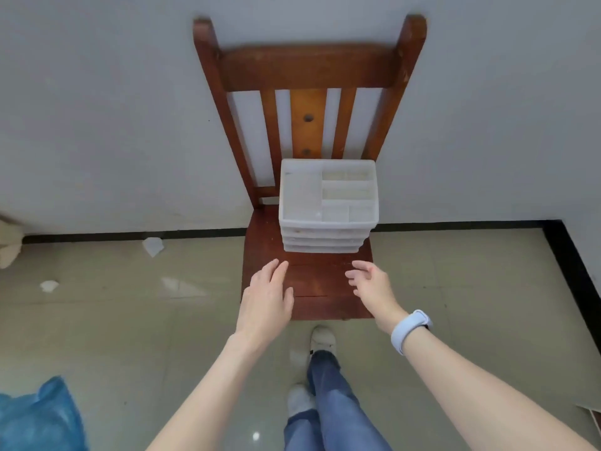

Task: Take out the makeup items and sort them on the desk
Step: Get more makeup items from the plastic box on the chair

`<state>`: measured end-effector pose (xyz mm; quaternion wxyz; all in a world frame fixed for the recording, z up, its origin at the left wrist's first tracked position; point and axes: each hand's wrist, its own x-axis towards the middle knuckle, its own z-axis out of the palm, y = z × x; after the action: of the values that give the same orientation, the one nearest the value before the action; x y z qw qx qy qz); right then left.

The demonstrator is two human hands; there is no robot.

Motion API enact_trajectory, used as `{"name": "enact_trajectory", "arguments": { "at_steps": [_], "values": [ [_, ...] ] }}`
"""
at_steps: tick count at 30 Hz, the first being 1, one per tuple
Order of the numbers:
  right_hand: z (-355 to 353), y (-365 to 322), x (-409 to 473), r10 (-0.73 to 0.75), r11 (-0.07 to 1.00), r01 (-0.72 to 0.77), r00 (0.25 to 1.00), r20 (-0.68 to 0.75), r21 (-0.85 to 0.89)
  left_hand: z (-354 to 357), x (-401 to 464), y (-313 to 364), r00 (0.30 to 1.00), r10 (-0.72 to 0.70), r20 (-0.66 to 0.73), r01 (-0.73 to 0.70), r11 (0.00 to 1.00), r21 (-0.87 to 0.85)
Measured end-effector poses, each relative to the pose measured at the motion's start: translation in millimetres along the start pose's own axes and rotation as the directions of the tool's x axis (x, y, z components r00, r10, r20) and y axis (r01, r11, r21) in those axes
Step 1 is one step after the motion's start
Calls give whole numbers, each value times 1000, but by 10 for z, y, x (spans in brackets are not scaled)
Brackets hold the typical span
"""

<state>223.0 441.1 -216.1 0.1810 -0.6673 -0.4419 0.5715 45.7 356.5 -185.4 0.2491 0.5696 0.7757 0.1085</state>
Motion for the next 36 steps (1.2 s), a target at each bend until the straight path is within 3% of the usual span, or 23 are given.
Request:
{"name": "enact_trajectory", "arguments": {
  "at_steps": [2, 5, 8, 12, 19, 23, 25, 27, 36],
  "values": [
    [147, -86, 452, 155, 949, -166, 986, 63, 268, 122, 449, -65, 999, 36, 6, -36, 998, 53],
    [357, -124, 1055, 316, 740, -366, 930, 189, 565, 323, 1032, -190, 995, 92, 27, -95, 977, 190],
    [511, -123, 1484, 395, 572, -468, 877, 274, 673, 493, 1419, -353, 993, 94, 67, -108, 962, 249],
    [579, -68, 1670, 432, 439, -523, 836, 339, 731, 591, 1586, -430, 991, 117, 59, -128, 961, 245],
    [620, 238, 1417, 444, 477, -500, 847, 293, 723, 552, 1621, -461, 984, 128, 126, -149, 974, 170],
    [578, 461, 1186, 444, 496, -509, 845, 299, 703, 528, 1554, -508, 972, 236, 9, -236, 968, 90],
    [573, 530, 1115, 443, 516, -505, 849, 289, 691, 588, 1439, -546, 920, 385, -77, -373, 918, 134],
    [588, 567, 1061, 447, 524, -504, 849, 282, 687, 684, 1329, -576, 874, 481, -64, -461, 864, 203],
    [547, 592, 883, 471, 508, -512, 838, 274, 692, 867, 1201, -546, 866, 499, -30, -473, 837, 276]
  ]
}}
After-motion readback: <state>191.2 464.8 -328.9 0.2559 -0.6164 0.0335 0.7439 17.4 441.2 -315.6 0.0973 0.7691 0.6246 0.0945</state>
